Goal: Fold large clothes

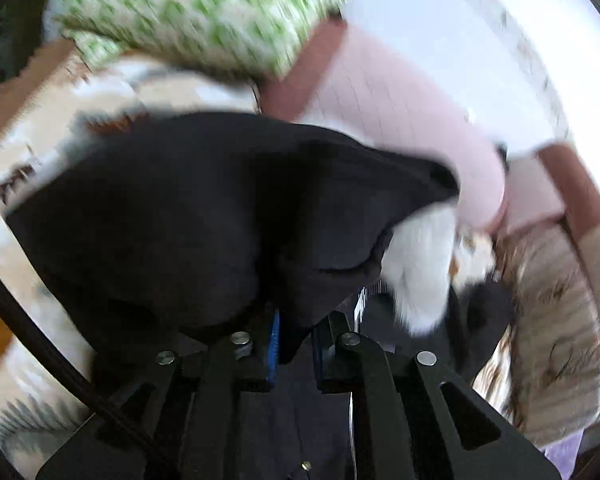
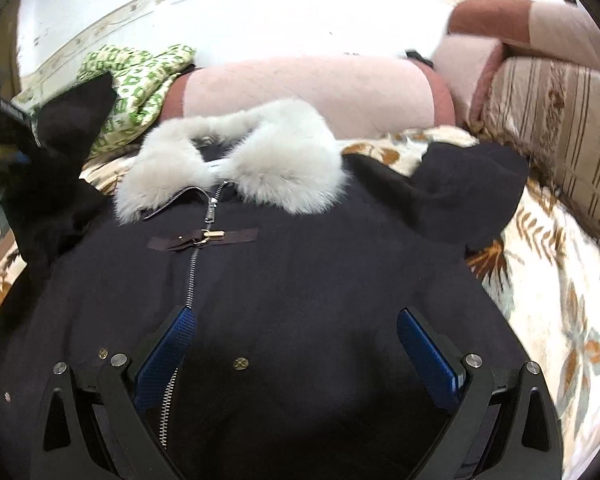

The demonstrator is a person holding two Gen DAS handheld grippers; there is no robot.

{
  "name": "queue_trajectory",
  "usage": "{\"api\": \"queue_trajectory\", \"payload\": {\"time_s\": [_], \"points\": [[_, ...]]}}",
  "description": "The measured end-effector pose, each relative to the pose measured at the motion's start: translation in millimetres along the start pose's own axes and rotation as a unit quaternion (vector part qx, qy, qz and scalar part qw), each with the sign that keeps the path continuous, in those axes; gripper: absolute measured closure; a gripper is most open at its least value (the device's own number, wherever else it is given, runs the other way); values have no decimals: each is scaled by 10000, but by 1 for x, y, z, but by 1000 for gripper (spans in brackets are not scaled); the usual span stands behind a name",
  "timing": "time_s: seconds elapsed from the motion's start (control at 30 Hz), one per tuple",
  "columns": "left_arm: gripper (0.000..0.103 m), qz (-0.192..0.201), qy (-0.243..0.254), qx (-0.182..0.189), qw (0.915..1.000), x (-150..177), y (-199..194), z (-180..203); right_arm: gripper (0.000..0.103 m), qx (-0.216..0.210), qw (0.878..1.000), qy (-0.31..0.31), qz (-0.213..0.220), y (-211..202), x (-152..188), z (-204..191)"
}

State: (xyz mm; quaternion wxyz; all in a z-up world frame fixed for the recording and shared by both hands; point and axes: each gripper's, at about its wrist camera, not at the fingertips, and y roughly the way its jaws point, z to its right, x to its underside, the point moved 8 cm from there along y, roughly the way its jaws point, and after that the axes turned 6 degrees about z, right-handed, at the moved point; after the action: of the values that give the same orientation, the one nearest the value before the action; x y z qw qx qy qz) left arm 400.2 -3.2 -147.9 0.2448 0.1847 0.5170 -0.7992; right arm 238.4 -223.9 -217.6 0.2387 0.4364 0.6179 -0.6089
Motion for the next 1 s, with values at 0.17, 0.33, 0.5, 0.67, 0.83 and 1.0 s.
{"api": "queue_trajectory", "payload": {"time_s": [0.17, 0.33, 0.5, 0.67, 0.83, 1.0], "points": [[70, -553, 296, -55, 9980, 50, 27, 16, 1, -71, 9996, 216, -154, 5, 3, 6], [26, -102, 176, 581, 9981, 71, -14, 23, 1, -204, 9991, 258, -283, 9, 8, 3], [22, 792, 557, 21, 9953, 78, -59, -12, 1, -482, 9973, 337, -441, 17, 19, -4], [22, 1474, 806, -912, 9816, 67, -76, -66, 1, -946, 9928, 657, -322, 5, -1, -14], [22, 1758, 640, -1431, 9719, 45, -86, -95, 1, -1408, 9846, 804, -659, 28, -32, -53], [22, 1689, 150, -1426, 9752, 30, -87, -122, 17, -1191, 9809, 672, -1383, 98, -26, -85]]}}
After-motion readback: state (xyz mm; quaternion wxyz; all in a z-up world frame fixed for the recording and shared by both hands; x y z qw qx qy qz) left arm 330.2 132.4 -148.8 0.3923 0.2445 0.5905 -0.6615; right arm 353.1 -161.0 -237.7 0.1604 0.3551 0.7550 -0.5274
